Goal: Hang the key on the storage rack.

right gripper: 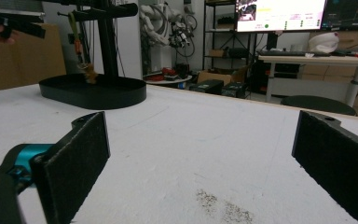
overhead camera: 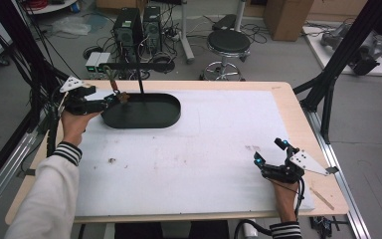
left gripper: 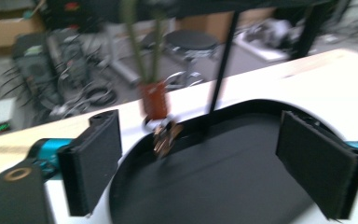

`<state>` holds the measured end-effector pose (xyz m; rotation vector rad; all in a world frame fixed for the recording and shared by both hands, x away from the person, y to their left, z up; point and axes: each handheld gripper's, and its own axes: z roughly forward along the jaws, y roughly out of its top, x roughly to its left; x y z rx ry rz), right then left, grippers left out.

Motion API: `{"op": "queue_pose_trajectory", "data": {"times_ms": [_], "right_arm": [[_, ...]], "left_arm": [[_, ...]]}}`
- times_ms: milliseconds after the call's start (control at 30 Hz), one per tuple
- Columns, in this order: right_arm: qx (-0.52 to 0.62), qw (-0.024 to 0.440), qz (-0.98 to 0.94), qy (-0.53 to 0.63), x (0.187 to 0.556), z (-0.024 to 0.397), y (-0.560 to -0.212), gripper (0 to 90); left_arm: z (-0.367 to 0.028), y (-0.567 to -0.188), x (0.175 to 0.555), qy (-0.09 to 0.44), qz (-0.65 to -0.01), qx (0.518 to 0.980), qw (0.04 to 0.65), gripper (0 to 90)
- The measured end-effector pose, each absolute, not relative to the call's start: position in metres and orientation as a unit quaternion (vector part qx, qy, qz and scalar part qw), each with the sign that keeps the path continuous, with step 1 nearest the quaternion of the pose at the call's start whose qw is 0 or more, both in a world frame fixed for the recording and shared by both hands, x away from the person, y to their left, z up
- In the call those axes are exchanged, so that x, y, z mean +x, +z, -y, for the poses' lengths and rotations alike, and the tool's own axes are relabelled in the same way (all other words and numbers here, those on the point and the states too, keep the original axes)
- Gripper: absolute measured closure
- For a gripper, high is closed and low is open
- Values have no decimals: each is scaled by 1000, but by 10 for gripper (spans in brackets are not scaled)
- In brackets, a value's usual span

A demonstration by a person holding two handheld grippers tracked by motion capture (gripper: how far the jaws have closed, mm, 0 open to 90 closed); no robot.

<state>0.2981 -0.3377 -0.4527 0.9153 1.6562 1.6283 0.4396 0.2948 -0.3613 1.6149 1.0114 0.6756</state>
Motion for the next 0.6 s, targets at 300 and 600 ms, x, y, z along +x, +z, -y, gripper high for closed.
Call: {"op": "queue_pose_trajectory", "data": {"times_ms": [300,600], "right_arm": [[342,323,-632,616,298,337,-453,31],[341,328,-631,614,299,337,-453,31]], "left_arm": [[-301,-375,382,285,-386,673,563,17],[-292,-399,318,299,-325,657,612,17]]}}
